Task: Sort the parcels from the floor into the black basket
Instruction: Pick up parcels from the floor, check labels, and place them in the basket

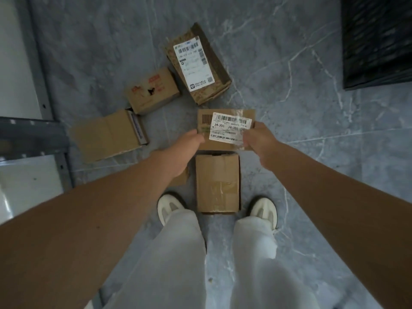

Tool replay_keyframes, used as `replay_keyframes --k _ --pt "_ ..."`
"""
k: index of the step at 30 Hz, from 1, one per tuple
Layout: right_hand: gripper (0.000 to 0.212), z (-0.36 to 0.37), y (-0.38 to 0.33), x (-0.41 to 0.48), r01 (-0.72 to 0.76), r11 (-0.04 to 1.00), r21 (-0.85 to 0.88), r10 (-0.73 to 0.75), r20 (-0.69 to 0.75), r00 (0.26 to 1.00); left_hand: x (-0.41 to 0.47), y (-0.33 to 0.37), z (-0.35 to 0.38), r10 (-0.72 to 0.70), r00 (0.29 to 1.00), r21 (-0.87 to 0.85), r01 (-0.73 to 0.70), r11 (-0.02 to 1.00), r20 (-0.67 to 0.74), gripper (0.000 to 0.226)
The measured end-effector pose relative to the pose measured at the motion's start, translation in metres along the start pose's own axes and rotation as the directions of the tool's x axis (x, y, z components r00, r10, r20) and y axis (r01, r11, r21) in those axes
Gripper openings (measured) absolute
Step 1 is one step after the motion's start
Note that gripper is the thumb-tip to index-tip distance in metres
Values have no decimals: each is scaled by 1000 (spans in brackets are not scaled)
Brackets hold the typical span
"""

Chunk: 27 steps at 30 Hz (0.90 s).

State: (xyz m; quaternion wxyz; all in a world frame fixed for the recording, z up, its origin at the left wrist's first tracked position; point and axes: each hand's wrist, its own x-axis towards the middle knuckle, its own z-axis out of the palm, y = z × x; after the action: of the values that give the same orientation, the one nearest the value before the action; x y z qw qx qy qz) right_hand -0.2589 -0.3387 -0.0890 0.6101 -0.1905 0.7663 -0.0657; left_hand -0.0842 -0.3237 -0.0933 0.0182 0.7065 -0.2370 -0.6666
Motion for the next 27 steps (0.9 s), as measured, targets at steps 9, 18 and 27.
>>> replay_keyframes --k 9,18,27 --pt "54 -30 -141 -236 107 990 94 -112 58 992 -235 109 -86 129 985 -229 -153 961 -115 44" --pt "50 -35 -299 -518 450 886 108 -462 261 847 -530 184 -200 401 843 -186 -485 854 -359 55" --pt "36 -77 -329 -695 672 738 53 -604 497 623 -724 175 -154 332 488 -172 -734 657 -807 36"
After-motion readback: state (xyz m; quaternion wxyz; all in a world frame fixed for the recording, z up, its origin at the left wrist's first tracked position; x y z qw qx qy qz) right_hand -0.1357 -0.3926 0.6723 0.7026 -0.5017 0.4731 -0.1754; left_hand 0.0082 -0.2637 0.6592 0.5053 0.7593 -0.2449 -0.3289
